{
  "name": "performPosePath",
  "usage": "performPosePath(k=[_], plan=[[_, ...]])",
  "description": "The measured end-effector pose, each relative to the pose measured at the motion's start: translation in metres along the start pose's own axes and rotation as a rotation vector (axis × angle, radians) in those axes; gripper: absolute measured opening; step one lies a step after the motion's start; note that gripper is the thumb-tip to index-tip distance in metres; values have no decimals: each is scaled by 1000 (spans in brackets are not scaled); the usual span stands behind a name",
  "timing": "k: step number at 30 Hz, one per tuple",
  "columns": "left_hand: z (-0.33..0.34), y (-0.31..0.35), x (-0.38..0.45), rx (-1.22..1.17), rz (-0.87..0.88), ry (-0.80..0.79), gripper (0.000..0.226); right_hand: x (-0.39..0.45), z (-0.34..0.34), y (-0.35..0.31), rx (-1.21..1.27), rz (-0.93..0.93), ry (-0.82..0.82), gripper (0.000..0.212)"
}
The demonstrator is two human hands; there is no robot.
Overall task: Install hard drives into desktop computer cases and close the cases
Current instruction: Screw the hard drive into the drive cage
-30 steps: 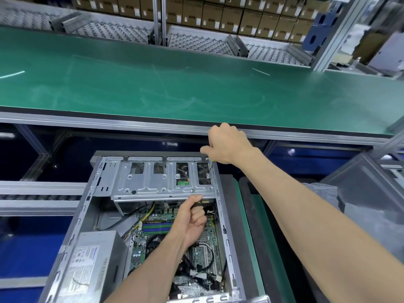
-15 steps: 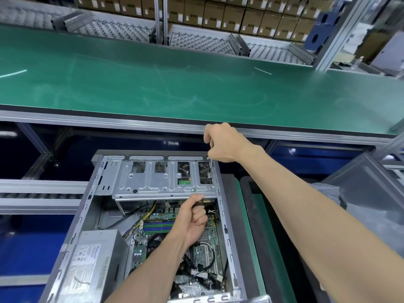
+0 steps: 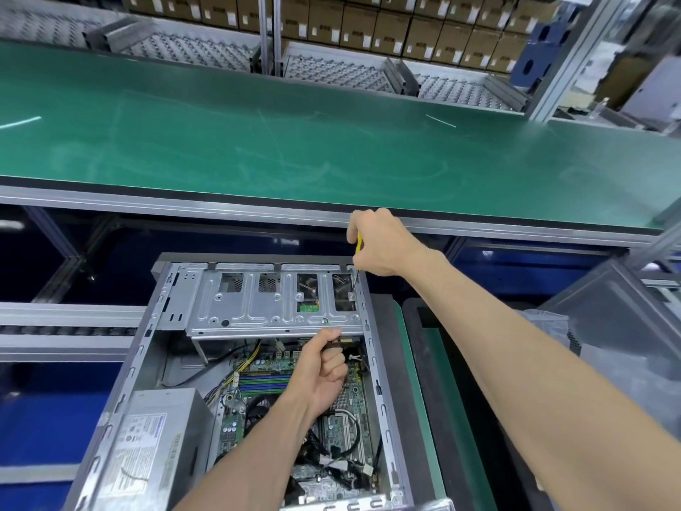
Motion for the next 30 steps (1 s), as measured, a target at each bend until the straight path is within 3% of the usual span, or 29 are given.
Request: performPosePath(k=[8,14,18,21,23,25,30], plan=[[0,-1,-1,5,11,28,32,-1,0,-14,-57,46,28,17],[11,3,-19,102,13,66,56,-7,-3,-12,-32,111,29,22],[8,6,-35,287,100,260,48,-21,-9,4,79,192,184,4],[5,10,-48,391,227,408,27,-37,-3,19,346,280,239,17],[8,15,-56,331,284,343,27,-52,9,23,687,351,179,19],[16,23,-59,130,268,168,33,-63,26,22,947,380,133,19],[44,41,-53,-217,157,-118,37,-84,47,10,933,265,74,18]])
Point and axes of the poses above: each hand's wrist, its own x-axis towards the middle knuckle, its own z-axis out of the palm, y = z × x, the point moved 1 cm from there along x, towards the middle knuckle, and after that the axes turned 2 degrees about y, right-handed, at the moved point
